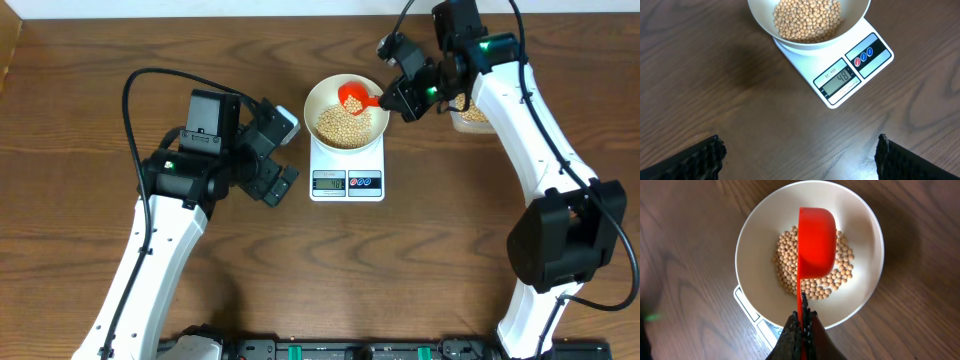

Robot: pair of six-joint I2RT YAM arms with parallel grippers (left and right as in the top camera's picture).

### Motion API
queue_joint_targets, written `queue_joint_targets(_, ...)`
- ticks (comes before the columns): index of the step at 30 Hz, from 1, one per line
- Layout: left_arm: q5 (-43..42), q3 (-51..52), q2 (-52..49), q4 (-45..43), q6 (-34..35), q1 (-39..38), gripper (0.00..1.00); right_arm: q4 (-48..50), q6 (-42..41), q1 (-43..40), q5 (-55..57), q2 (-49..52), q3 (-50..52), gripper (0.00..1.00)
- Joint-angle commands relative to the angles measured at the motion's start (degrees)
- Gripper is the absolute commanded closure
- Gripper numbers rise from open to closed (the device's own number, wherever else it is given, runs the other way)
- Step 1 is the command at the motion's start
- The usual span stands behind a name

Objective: Scoop item into bowl and weigh 50g on scale
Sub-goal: 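Hold the empty scoop above the bowl with the right gripper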

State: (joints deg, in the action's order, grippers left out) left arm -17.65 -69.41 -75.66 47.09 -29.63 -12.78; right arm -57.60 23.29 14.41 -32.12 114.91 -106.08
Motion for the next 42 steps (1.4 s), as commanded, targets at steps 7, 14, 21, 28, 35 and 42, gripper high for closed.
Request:
queue_joint_targets(7, 0.20, -0.15, -0.33, 0.00, 0.52, 0.15, 0.02, 1.05, 1.25, -0.15, -0.59, -1.31, -0.81, 0.99)
queue_joint_targets(14, 0.20, -0.15, -0.33, 0.00, 0.52, 0.15, 0.02, 2.97, 1.18, -0.15, -0.33, -1.31, -0.81, 0.99)
queue_joint_targets(21, 0.20, -0.15, -0.33, 0.02, 0.52, 0.15, 0.02, 2.95, 0.76, -0.17, 0.20, -1.31, -0.81, 0.99)
queue_joint_targets(28, 0.20, -0.15, -0.33, 0.00, 0.52, 0.15, 0.02, 2.97, 0.79, -0.17, 2.05, -1.31, -0.81, 0.99)
queue_joint_targets(35, 0.17, -0.15, -0.33, 0.00, 0.52, 0.15, 0.02, 2.99, 2.89, -0.15, 2.05, -1.31, -0.81, 0.99)
queue_joint_targets(42, 0.20, -0.15, -0.33, 0.00, 0.52, 0.15, 0.02, 2.80, 5.22, -0.04, 2.03, -1.31, -0.81, 0.99)
